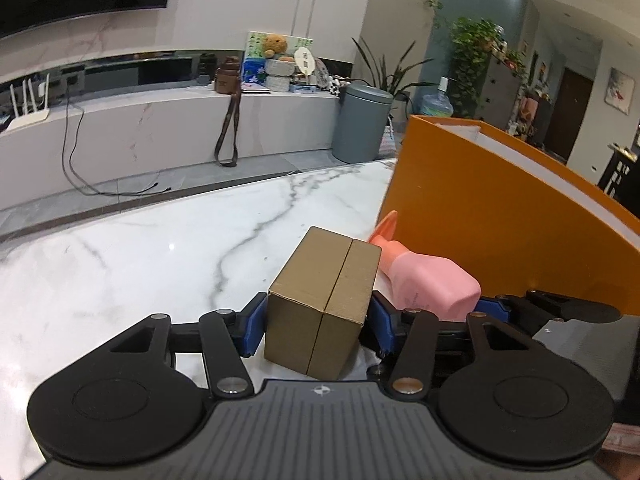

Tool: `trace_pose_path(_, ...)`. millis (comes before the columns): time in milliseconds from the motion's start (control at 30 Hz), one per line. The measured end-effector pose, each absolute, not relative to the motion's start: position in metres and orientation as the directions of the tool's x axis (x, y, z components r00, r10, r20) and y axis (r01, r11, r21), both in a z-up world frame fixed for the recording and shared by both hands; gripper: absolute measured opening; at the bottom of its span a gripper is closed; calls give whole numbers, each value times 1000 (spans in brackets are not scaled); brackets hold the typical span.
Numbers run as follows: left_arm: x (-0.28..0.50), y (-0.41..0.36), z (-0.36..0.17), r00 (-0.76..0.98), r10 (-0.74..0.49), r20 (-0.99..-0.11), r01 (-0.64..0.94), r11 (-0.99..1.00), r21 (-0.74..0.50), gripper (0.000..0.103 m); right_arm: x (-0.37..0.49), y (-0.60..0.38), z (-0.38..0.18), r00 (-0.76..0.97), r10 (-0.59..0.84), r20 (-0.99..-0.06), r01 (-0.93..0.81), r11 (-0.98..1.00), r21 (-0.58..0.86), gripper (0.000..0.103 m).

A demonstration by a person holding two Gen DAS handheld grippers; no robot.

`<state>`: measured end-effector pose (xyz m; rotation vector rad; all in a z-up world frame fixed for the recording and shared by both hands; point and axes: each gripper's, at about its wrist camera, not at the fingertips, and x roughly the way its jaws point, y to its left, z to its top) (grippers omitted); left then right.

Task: Organize rigid objects
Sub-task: 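Move the left tool to the cardboard box while the right tool approaches the pink spray bottle, then grasp the cardboard box with the left tool while the right tool grasps the pink bottle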

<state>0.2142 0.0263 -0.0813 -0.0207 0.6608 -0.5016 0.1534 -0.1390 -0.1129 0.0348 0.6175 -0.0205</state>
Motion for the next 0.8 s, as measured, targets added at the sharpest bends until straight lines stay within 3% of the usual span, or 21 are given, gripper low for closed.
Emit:
trace_pose_path(267,214,59,-75,696,-427,-578,378,901,-210,60,164,-133,-112,811,-29,-584,37,999,0,73)
trace_pose_path(400,209,60,-78,691,-401,-601,405,904,-138,58,167,-135,-112,813,-47,-581,51,999,-9,62)
trace_pose_path(600,210,54,-81,685,-395,-612,410,903,-124,56,168,-141,-110,816,-58,-575,57,998,-20,44)
trace_pose_path(800,208,38,-92,688,-355,-633,424,904,-47,65,167,-146,-110,819,-30,-573,26,1000,-14,44)
